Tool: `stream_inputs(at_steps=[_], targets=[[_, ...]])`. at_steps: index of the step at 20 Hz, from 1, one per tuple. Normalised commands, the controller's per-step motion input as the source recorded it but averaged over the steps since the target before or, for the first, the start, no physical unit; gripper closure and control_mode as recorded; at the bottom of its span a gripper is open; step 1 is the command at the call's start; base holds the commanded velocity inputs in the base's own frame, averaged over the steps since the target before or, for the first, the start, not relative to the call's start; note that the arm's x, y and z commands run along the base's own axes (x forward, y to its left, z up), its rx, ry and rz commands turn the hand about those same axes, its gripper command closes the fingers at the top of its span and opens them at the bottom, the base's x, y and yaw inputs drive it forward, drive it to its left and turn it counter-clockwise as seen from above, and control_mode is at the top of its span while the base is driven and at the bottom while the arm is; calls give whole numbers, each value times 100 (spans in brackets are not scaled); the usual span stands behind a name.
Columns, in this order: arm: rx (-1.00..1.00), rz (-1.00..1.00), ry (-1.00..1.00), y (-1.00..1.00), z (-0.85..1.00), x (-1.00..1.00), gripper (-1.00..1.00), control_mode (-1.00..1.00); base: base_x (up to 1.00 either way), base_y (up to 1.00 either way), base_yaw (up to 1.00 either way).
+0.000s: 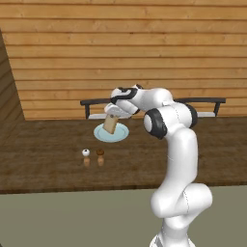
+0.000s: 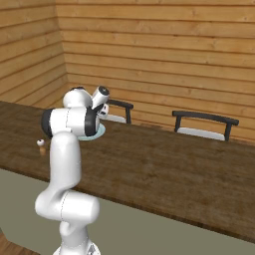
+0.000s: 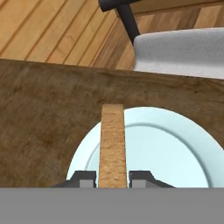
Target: Start the toaster. Once the lever pops up, take the bread to the plate on the dining counter.
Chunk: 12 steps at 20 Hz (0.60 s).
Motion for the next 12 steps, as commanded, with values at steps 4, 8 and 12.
stream_inputs(at_steps=[4, 8, 12], targets=[[0, 0, 0, 7, -7, -27, 100, -100, 0, 0, 0], [0, 0, 0, 6, -20, -29, 100, -100, 0, 0, 0], [0, 0, 0, 7, -26, -24, 100, -100, 0, 0, 0]])
